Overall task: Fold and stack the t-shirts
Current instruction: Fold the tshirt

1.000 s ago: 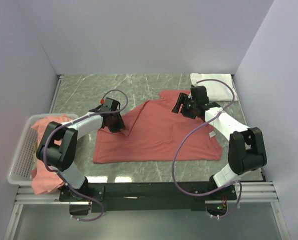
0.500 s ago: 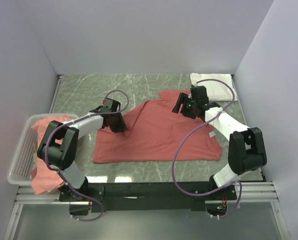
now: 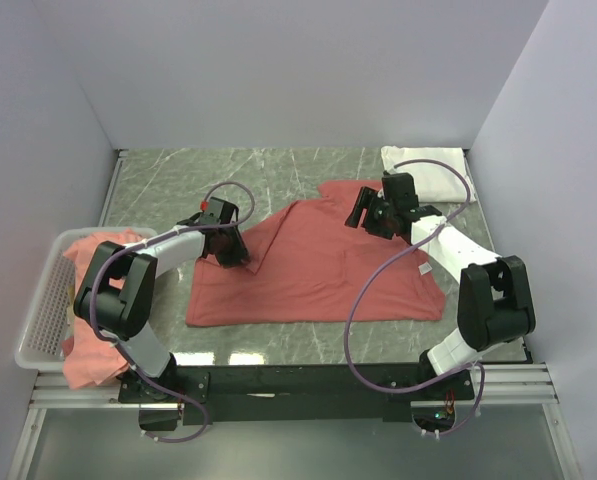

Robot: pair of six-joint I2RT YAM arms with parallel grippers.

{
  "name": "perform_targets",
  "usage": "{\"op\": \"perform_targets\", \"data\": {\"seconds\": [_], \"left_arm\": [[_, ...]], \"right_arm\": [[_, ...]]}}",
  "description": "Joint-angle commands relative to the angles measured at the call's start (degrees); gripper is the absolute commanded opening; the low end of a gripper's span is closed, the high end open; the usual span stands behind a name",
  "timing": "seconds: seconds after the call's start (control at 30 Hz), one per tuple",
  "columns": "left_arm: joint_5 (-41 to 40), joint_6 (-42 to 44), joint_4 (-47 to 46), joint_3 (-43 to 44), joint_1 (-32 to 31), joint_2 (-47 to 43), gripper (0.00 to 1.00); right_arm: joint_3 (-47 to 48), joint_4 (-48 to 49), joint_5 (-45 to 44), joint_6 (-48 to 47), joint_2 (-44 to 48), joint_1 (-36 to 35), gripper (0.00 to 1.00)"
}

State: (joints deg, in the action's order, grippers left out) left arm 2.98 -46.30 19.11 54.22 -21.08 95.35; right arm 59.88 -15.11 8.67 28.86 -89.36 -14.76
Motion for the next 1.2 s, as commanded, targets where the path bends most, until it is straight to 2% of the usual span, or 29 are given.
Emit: {"op": "perform_targets", "data": {"seconds": [0.0,0.43,0.63,0.83,1.17], "left_arm": [[1.93,0.34,-1.89,-0.34,-0.01,-1.31,0.35],[6.24,0.95,-2.24,0.36,-0.54,-0.78,0.33],[6.16,1.3,-1.71,0.89,-0.54,-0.96,0.23],[6.07,1.83,-1.27,1.33,-0.63,-0.08,0.01],[6.42,2.8,0.83,3.7,-0.63,-1.57,0.01]], "right_arm": [[-0.2,1.05,-0.58,-0.21,2.79,-0.44,0.77],[0.24,0.96,-0.49,-0.21,2.53,-0.35,0.77],[0.59,0.96,-0.67,-0.3,2.35,-0.44,0.76],[2.08,0.61,-0.67,-0.56,1.3,-0.27,0.77],[9.29,-0.62,-0.67,-2.41,-4.76,1.58,0.77]]}}
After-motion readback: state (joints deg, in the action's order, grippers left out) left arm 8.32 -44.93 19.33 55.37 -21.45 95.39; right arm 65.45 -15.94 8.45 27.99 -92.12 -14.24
